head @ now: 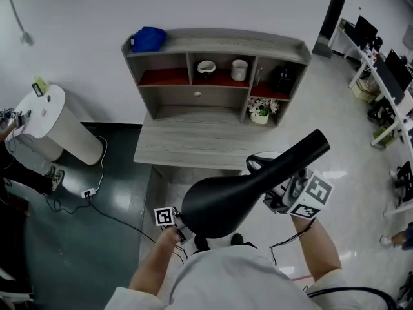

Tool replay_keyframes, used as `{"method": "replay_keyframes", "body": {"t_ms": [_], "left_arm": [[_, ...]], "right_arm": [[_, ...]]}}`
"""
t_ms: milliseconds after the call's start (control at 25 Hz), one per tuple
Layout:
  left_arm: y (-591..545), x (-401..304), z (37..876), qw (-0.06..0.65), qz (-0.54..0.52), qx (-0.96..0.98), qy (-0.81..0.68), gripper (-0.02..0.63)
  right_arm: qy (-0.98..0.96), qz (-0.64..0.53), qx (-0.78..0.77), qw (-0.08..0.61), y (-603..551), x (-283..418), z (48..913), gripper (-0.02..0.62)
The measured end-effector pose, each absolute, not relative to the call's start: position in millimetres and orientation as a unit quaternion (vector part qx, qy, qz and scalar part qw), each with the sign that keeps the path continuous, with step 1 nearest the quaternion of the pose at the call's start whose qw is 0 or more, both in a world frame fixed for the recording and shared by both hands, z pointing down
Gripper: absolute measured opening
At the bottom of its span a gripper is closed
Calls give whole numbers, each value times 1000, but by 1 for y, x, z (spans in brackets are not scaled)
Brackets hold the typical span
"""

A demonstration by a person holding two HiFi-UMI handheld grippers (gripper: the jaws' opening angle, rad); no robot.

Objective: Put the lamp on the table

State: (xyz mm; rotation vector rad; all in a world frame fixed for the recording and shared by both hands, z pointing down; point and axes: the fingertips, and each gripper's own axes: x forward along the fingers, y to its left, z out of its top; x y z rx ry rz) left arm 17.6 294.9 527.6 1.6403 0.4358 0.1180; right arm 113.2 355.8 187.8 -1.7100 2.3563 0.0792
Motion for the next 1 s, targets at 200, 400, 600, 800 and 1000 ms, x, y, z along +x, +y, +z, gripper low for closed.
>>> {"method": "replay_keyframes", "body": {"t_ms": [200,400,600,800,1000], "left_arm": [[279,5,529,659,53,724,197,8],[258,-10,530,660,62,721,204,8],[236,-27,534,658,70,719,210,8],[215,-36,537,661,74,717,210,8],[195,-35,542,667,70,713,205,8]], "right_arm": [[802,31,-586,114,341,97,187,17],[796,29,-593,118,322,84,191,17],[788,28,-602,126,304,72,197,17],[785,25,-606,127,282,64,201,17],[788,16,-602,128,258,70,205,17]]}}
